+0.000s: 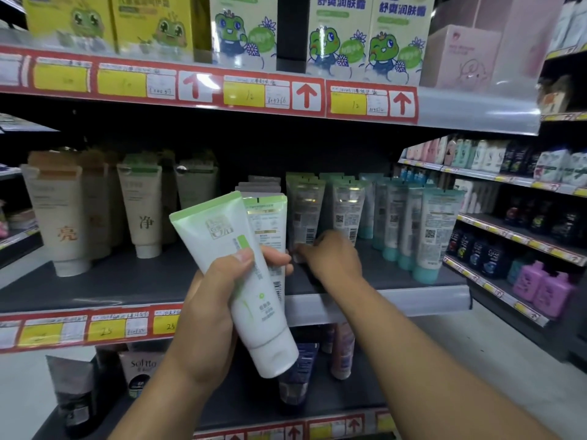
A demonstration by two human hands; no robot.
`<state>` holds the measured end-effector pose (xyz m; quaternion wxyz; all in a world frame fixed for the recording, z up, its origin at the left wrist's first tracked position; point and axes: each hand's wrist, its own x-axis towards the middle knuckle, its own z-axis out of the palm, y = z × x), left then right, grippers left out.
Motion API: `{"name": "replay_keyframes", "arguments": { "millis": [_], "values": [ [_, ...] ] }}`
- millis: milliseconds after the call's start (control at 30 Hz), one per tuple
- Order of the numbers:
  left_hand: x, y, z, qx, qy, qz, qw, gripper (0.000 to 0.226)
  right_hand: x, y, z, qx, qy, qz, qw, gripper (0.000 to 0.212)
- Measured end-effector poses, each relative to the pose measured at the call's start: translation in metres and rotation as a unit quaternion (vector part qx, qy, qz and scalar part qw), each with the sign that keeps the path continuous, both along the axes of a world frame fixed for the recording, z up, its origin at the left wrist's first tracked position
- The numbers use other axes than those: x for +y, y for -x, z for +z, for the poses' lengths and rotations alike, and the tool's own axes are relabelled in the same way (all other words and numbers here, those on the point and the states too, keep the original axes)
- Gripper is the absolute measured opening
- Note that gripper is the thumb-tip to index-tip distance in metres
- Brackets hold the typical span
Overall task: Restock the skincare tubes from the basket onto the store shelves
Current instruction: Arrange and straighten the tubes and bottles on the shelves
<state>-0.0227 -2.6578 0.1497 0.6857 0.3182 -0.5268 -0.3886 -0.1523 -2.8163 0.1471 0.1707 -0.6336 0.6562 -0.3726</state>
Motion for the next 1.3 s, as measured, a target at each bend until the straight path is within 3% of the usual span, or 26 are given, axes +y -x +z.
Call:
{"name": "replay_keyframes", "arguments": {
  "millis": [100,333,500,733,867,933,1133,1233,1300],
  "values": [
    [-0.001,-0.002,0.0,0.006,-0.003,-0.002,1.0,0.041,0.002,0.003,-0.001,-0.013,0.015,-0.002,1.0,0.021],
    [0.002,-0.005,0.002,0.011,-0.005,0.009,1.0,0.041,-0.005,-0.003,0.002,-0.056,0.006,0.024,0.998,0.058],
    [0.004,-0.008,0.002,0.008,-0.01,0.013,1.0,0.041,-0.002,-0.005,0.005,-0.033,0.01,0.023,0.999,0.028],
    [0.009,-0.006,0.004,0.039,-0.032,-0.014,0.999,0.035,0.066,0.023,0.013,-0.084,0.149,0.054,0.984,0.026],
    [0.021,0.001,0.016,0.091,-0.033,-0.116,0.988,0.035,0.137,0.034,0.011,-0.179,0.051,0.25,0.95,0.014],
    [0.028,0.003,0.022,0.13,-0.046,-0.153,0.979,0.046,0.153,0.034,0.011,-0.226,-0.01,0.304,0.925,0.013],
    [0.029,-0.007,0.027,0.196,-0.067,-0.114,0.972,0.045,0.145,0.034,0.036,-0.146,-0.123,0.353,0.916,0.029],
    [0.025,-0.017,0.027,0.247,-0.079,-0.073,0.963,0.042,0.107,0.029,0.039,-0.201,-0.11,0.274,0.934,0.049],
    [0.023,-0.021,0.026,0.237,-0.081,-0.056,0.967,0.043,0.067,0.018,0.032,-0.228,-0.066,0.154,0.959,0.042]
  ]
}}
